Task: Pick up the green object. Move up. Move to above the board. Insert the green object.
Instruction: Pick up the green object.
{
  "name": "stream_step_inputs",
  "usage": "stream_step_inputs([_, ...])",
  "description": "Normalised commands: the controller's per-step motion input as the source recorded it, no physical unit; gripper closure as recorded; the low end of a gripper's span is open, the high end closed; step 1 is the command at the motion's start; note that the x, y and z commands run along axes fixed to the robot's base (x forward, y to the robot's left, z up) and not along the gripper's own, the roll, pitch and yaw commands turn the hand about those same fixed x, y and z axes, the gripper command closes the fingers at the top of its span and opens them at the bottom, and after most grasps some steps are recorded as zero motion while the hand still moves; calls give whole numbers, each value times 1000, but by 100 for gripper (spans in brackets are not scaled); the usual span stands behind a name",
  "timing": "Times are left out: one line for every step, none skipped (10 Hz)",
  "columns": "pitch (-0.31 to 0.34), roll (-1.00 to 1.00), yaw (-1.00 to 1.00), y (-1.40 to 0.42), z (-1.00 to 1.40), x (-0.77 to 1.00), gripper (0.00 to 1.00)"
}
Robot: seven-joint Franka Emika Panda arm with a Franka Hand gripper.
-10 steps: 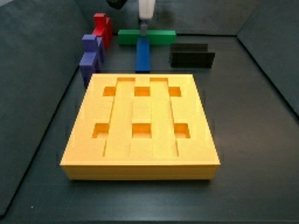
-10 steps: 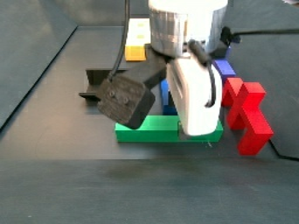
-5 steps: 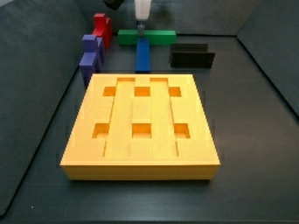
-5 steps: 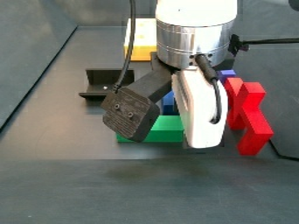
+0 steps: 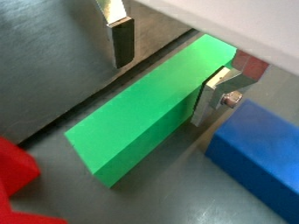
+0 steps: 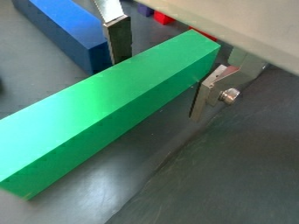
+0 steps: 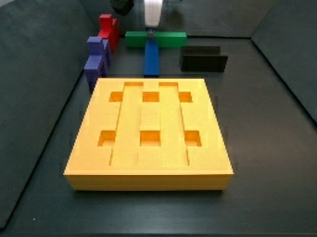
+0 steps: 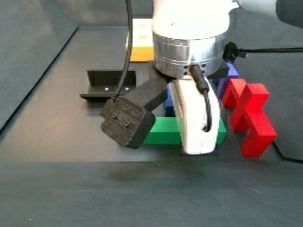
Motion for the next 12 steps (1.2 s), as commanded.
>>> stream_step_inputs([6, 69, -3, 0, 0, 0, 0])
stream_step_inputs([0, 0, 0, 0, 0, 0, 0])
stream_step_inputs([0, 0, 0, 0, 0, 0, 100])
stream_step_inputs([0, 0, 0, 0, 0, 0, 100])
stream_step_inputs([0, 0, 0, 0, 0, 0, 100])
stream_step_inputs([0, 0, 0, 0, 0, 0, 100])
stream_step_inputs([0, 0, 0, 0, 0, 0, 100])
stream_step_inputs([0, 0, 0, 0, 0, 0, 100])
stream_step_inputs([0, 0, 0, 0, 0, 0, 100])
stream_step_inputs([0, 0, 0, 0, 0, 0, 100])
stream_step_inputs([0, 0, 0, 0, 0, 0, 100])
stream_step_inputs([0, 0, 0, 0, 0, 0, 100])
